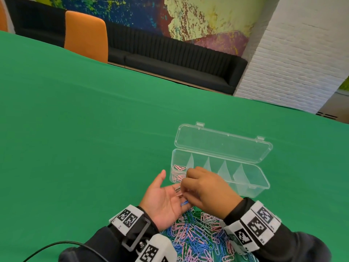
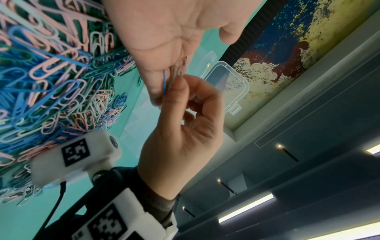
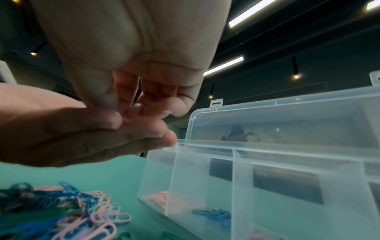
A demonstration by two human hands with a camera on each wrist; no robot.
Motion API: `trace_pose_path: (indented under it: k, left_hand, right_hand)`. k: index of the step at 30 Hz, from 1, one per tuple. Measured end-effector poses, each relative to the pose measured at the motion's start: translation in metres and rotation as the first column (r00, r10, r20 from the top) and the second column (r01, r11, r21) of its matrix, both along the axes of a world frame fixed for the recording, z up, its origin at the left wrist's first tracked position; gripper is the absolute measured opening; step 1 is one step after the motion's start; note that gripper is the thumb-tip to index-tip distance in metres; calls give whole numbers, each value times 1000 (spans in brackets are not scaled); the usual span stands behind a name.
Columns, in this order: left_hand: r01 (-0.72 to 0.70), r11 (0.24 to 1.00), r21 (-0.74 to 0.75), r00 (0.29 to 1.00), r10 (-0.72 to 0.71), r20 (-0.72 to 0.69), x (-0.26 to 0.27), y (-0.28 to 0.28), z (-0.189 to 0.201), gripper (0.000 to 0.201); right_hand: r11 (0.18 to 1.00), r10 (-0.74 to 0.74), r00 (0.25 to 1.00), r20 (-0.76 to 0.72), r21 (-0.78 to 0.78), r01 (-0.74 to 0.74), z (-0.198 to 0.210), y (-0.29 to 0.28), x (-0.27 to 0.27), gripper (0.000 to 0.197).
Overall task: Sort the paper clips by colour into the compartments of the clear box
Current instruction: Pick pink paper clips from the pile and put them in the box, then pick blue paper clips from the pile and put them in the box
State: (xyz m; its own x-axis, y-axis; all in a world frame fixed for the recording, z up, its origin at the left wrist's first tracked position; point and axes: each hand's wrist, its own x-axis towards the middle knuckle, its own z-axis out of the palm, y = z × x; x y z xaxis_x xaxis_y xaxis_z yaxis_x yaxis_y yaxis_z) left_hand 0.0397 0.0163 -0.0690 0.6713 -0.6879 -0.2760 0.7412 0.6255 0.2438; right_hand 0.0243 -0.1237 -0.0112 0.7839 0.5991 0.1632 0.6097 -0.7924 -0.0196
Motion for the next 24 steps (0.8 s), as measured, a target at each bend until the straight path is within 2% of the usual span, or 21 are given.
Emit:
trace_pose_path:
  k: [2, 5, 7, 12, 18, 24]
  left_hand:
    - [-15, 1000, 22, 1000, 15, -16, 1, -1, -1, 66]
    - [-23, 998, 62, 999, 25, -31, 2, -1, -4, 65]
    - [-11, 997, 77, 999, 14, -32, 3, -1, -3, 69]
    - [-14, 998, 60, 1000, 15, -20, 3, 1, -1, 69]
    - [28, 996, 90, 1000, -27, -11, 0, -2, -2, 68]
    - [15, 998, 67, 1000, -15, -3, 2, 0, -1, 64]
  right_hand:
    - [994, -44, 997, -57, 97, 49, 0, 1, 4, 18]
    - [936, -186, 979, -83, 288, 202, 5, 2, 19, 22]
    - [894, -258, 964, -56, 364, 261, 9, 2, 31, 11]
    - [852, -285, 932, -224, 385, 354, 6, 2, 43, 7]
    - [738, -324, 907, -270, 527, 421, 3, -9, 40, 13]
    - [728, -290, 913, -288, 553, 406, 6, -22, 12, 25]
